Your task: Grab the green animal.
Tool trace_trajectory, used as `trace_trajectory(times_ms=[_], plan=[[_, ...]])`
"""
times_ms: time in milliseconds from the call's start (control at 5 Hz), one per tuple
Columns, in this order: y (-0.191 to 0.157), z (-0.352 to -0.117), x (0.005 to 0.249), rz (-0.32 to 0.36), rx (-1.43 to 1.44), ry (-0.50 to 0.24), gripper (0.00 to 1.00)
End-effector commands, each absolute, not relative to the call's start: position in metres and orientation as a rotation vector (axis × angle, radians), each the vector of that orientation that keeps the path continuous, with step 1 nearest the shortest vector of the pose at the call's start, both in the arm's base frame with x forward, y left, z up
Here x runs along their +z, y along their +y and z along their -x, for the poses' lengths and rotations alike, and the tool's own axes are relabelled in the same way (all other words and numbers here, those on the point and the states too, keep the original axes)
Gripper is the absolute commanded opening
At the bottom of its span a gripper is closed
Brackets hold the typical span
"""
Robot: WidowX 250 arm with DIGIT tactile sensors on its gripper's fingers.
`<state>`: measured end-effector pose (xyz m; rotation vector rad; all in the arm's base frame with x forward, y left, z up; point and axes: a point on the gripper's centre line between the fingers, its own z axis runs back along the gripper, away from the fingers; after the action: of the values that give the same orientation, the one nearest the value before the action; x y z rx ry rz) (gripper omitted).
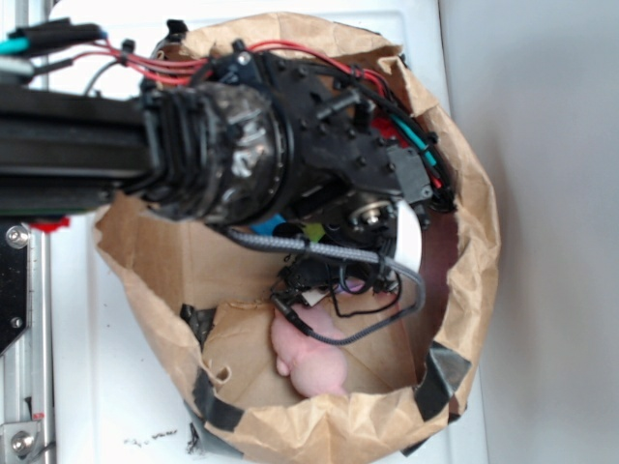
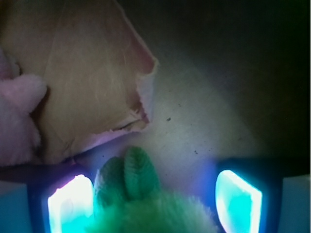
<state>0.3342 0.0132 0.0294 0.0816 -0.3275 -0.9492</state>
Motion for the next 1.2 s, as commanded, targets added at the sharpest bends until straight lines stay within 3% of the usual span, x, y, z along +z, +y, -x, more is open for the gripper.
trace_trajectory(times_ms=[0, 400, 600, 800, 1000], plan=[[0.009, -0.337, 0.033, -0.114, -0.958, -0.38, 0.0], [0.01, -0.338, 0.033, -0.12, -0.951, -0.41, 0.0], [0.013, -0.337, 0.047, -0.097, -0.897, -0.43, 0.0], [0.028, -0.297, 0.096, -0.03, -0.806, -0.478, 0.0], [0.031, -0.292, 0.146, -0.003, -0.701, -0.49, 0.0]])
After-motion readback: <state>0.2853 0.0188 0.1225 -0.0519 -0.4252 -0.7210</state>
